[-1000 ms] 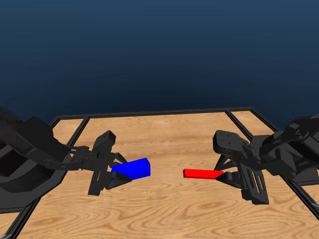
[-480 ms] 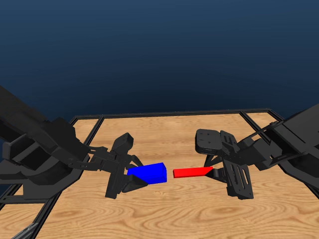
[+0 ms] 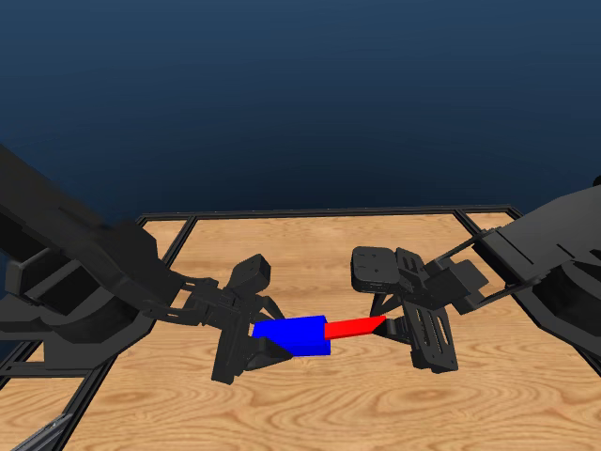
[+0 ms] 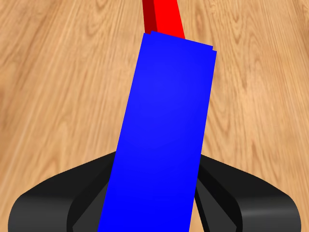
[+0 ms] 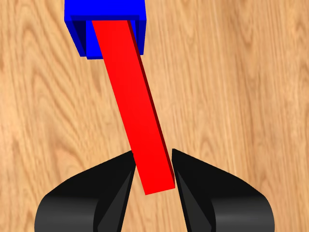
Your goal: Insert peg into socket
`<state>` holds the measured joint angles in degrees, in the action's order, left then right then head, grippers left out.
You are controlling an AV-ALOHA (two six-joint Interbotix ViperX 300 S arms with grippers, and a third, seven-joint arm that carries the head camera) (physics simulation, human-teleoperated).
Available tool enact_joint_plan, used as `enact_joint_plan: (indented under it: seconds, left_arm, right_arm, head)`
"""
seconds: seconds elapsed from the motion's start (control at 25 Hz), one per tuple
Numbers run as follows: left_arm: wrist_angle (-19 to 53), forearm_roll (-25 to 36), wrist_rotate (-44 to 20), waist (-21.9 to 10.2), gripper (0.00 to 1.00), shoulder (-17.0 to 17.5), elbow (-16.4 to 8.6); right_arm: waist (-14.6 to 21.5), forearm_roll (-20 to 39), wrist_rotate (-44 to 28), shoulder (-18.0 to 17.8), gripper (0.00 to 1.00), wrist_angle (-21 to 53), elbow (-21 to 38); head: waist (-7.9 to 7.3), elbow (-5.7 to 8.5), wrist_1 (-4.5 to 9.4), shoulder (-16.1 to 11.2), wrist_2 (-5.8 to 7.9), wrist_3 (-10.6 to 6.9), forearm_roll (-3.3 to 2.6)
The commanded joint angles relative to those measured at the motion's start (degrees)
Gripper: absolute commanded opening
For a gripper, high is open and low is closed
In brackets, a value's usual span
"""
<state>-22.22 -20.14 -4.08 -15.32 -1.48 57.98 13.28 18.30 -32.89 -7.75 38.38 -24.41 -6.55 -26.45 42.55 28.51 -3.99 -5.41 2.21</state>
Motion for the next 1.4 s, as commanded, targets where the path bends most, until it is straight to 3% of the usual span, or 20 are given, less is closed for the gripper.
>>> enact_joint_plan:
  seconds: [0.04, 0.08, 0.12, 0.24, 0.44, 0.48, 0.6, 0.84, 0.88, 0.92, 1.04, 1.12, 1.16, 1.28, 1.4]
  left_arm:
    - [-0.43, 1.3, -0.02, -0.41, 0.0, -0.92, -3.24]
    - [-0.13, 1.5, -0.21, -0.51, 0.0, -1.09, -2.87]
    - [0.01, 2.49, -0.45, -0.72, 0.0, -2.56, -4.6]
    - [1.4, 2.7, -1.27, 0.08, 0.0, -3.3, -6.58]
    - [5.6, 3.23, -2.08, 0.72, 0.0, -4.86, -7.87]
    - [6.6, 2.96, -2.45, 0.82, 0.0, -5.82, -9.39]
    - [7.79, 3.61, -3.32, 1.2, 0.0, -5.64, -10.68]
    - [9.21, 5.06, -4.98, 1.31, 0.0, -4.65, -10.68]
    - [10.39, 5.5, -5.12, 1.12, 0.0, -4.93, -9.71]
    - [11.31, 5.54, -5.36, 1.44, 0.0, -4.16, -10.99]
    - [12.08, 6.28, -6.39, 1.59, 0.0, -3.62, -9.53]
    - [13.53, 7.28, -7.18, 1.8, 0.0, -3.34, -10.46]
    - [13.96, 7.6, -8.45, 1.59, 0.0, -2.47, -9.38]
    - [15.4, 8.55, -10.52, 2.15, 0.0, -1.39, -8.07]
    - [15.61, 9.67, -11.63, 1.77, 0.0, -0.86, -8.62]
  right_arm:
    - [-0.93, -0.76, 1.77, 0.57, 0.0, -1.08, 2.15]
    - [-0.86, -0.6, 1.57, 0.53, 0.0, -0.92, 2.16]
    - [-0.67, -1.93, 3.48, -1.74, 0.0, -1.27, 4.01]
    - [-0.46, -3.77, 7.06, -5.0, 0.0, -1.57, 7.22]
    - [-0.71, -5.82, 10.88, -7.65, 0.0, -0.46, 11.29]
    - [-0.53, -6.16, 11.44, -9.5, 0.0, -1.67, 13.21]
    - [-0.86, -7.58, 12.84, -11.65, 0.0, -3.09, 15.55]
    - [-1.07, -8.94, 13.09, -12.02, 0.0, -3.62, 15.64]
    - [-1.0, -9.05, 12.77, -11.64, 0.07, -3.86, 15.17]
    - [-1.19, -9.27, 12.66, -11.74, 1.0, -4.01, 14.71]
    - [-1.33, -10.2, 11.33, -10.91, 1.0, -4.66, 12.46]
    - [-1.45, -10.17, 11.41, -10.59, 1.0, -5.24, 12.05]
    - [-1.69, -10.35, 9.59, -8.38, 1.0, -6.35, 8.86]
    - [-1.69, -10.11, 8.21, -6.53, 1.0, -6.49, 6.73]
    - [-1.69, -9.8, 7.21, -5.39, 1.0, -6.9, 5.16]
  head:
    - [-0.25, 0.53, -0.49, -0.23, 0.17, -0.09, 0.03]
    - [-0.25, 0.53, -0.48, -0.23, 0.17, -0.09, 0.04]
    - [-0.36, 0.57, -0.42, -0.36, 0.32, -0.15, 0.03]
    - [-0.43, 0.58, -0.22, -0.47, 0.39, 0.02, 0.04]
    - [-0.44, 0.62, -0.18, -0.6, 0.47, 0.14, 0.03]
    - [-0.4, 0.62, -0.28, -0.69, 0.48, 0.14, 0.01]
    - [-0.29, 0.64, -0.39, -0.74, 0.48, 0.27, -0.01]
    - [0.05, 0.7, -0.48, -0.67, 0.31, 0.69, -0.04]
    - [0.16, 0.69, -0.49, -0.6, 0.23, 0.76, -0.05]
    - [0.18, 0.69, -0.5, -0.58, 0.2, 0.79, -0.05]
    - [0.28, 0.72, -0.59, -0.45, 0.08, 0.95, -0.04]
    - [0.29, 0.72, -0.59, -0.45, 0.07, 0.96, -0.04]
    - [0.34, 0.71, -0.6, -0.33, 0.01, 1.1, -0.03]
    - [0.39, 0.7, -0.5, -0.31, 0.01, 1.08, -0.04]
    - [0.36, 0.69, -0.46, -0.31, 0.05, 1.07, -0.04]
